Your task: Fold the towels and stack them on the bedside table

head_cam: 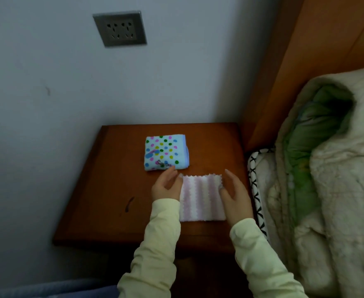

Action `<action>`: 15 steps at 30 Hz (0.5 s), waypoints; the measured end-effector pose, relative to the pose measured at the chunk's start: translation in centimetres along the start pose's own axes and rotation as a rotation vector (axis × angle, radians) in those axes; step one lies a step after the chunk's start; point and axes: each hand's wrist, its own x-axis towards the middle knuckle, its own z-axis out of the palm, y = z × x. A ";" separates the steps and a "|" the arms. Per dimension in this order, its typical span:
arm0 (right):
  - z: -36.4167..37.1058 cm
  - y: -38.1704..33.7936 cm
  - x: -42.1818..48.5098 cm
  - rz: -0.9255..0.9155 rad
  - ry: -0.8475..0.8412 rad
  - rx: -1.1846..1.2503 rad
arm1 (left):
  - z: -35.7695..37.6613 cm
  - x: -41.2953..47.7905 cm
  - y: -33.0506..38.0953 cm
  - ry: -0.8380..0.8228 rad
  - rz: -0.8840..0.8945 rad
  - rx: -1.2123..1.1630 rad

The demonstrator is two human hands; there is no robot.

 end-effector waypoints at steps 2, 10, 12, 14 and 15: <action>-1.3 -2.6 -0.3 0.012 0.038 0.093 | -0.1 -1.1 3.0 -0.012 0.026 -0.080; -10.1 -18.2 -4.1 -0.176 0.071 0.407 | -1.9 -7.4 18.7 -0.310 0.137 -0.187; -12.4 -21.9 -5.7 -0.219 0.067 0.469 | -2.6 -9.4 22.7 -0.453 0.140 -0.259; -15.0 -25.6 -7.6 -0.251 0.089 0.513 | -3.3 -11.9 26.5 -0.545 0.170 -0.309; -16.3 -27.2 -8.7 -0.265 0.101 0.537 | -3.6 -13.1 28.1 -0.561 0.203 -0.315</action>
